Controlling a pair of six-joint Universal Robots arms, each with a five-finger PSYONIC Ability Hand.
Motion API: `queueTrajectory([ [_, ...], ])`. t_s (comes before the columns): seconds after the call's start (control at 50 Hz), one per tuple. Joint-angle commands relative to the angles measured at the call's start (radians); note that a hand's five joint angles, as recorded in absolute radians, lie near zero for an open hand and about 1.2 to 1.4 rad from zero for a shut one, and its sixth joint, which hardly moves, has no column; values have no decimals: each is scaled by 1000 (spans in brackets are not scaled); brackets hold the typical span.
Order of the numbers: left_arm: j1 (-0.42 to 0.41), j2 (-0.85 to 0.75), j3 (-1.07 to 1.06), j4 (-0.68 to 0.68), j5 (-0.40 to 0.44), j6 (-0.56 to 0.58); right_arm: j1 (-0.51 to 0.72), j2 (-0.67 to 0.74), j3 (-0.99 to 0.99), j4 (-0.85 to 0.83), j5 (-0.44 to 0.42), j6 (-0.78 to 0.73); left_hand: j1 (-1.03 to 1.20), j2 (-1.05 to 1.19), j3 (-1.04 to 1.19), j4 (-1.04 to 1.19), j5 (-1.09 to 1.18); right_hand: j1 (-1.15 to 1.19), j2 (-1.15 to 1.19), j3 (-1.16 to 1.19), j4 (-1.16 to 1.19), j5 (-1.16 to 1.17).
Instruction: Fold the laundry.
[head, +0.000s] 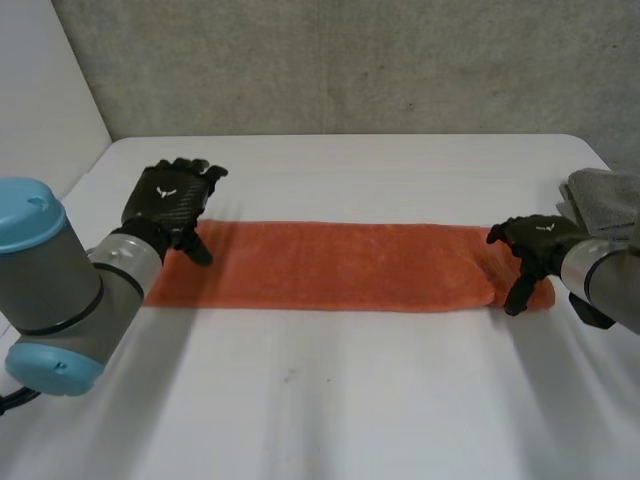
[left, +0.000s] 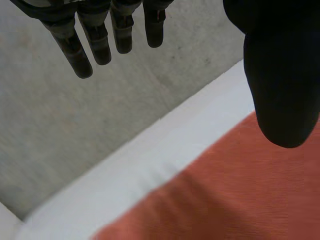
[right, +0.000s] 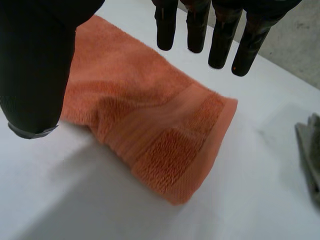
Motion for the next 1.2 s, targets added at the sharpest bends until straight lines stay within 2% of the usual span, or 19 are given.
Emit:
queueTrajectory([
  [0.02,6,-4,0,-36,9,-50,-23,65,68,-199,-9,-5,-6,-20,-28,-19,-38,303,266,266,266,254],
  [0.08,4,-3,-6,-36,10,-48,-24,87,67,-219,-3,-12,-3,-17,-25,-16,-35,388,351,351,351,339],
  [0.16,3,-3,-12,-35,10,-46,-29,140,50,-248,20,-46,-6,-20,-28,-19,-38,825,787,787,788,775],
  [0.18,1,-3,-12,-36,9,-46,-38,151,45,-265,32,-64,-6,-20,-28,-19,-38,1117,1079,1079,1080,1067],
  [0.2,1,-3,-14,-36,9,-45,-44,154,44,-271,38,-75,-6,-20,-28,-19,-38,1183,1145,1145,1146,1133],
  [0.38,7,26,-23,-40,9,-48,-142,73,73,-276,117,-257,-9,-23,-31,-22,-40,1183,1146,1146,1146,1134],
  [0.54,-5,108,-23,-72,26,-54,-199,1,75,-305,167,-556,-12,-26,-34,-25,-43,1183,1146,1146,1146,1134],
  [0.6,-7,134,-26,-89,41,-57,-182,-8,70,-348,161,-612,-12,-26,-34,-25,-43,1183,1146,1146,1146,1134],
  [0.68,-2,155,-26,-96,44,-60,-20,-42,49,-452,121,-634,-12,-26,-34,-25,-43,1183,1146,1146,1146,1134],
  [0.7,3,160,-26,-96,44,-60,64,-47,32,-493,95,-637,-12,-26,-34,-25,-43,1183,1146,1146,1146,1134],
  [0.76,10,174,-23,-96,38,-59,179,-34,9,-547,43,-637,-9,-23,-31,-22,-40,1183,1146,1146,1146,1134],
  [0.78,15,177,-23,-96,37,-59,250,-22,-7,-578,4,-638,-9,-23,-31,-22,-40,1183,1146,1146,1146,1134],
  [0.84,42,187,-26,-98,29,-57,357,22,-45,-616,-70,-635,-9,-23,-31,-22,-40,1183,1146,1146,1146,1134],
  [0.92,78,192,-26,-98,21,-57,586,171,-177,-621,-236,-634,-9,-23,-31,-22,-40,1183,1146,1146,1146,1134],
  [1.0,105,193,-27,-98,-5,-59,681,324,-295,-589,-294,-612,-9,-23,-31,-22,-40,1183,1146,1146,1146,1134],
  [1.08,113,187,-26,-98,-20,-57,698,412,-378,-509,-320,-556,-9,-23,-31,-22,-40,1183,1146,1146,1146,1134],
  [1.12,121,184,-26,-96,-19,-57,697,420,-396,-486,-321,-517,-9,-23,-31,-22,-40,755,717,717,718,705],
  [1.2,121,171,-23,-95,-14,-57,689,403,-409,-460,-250,-385,-9,-23,-31,-22,-40,-38,-76,-76,-75,-88],
])
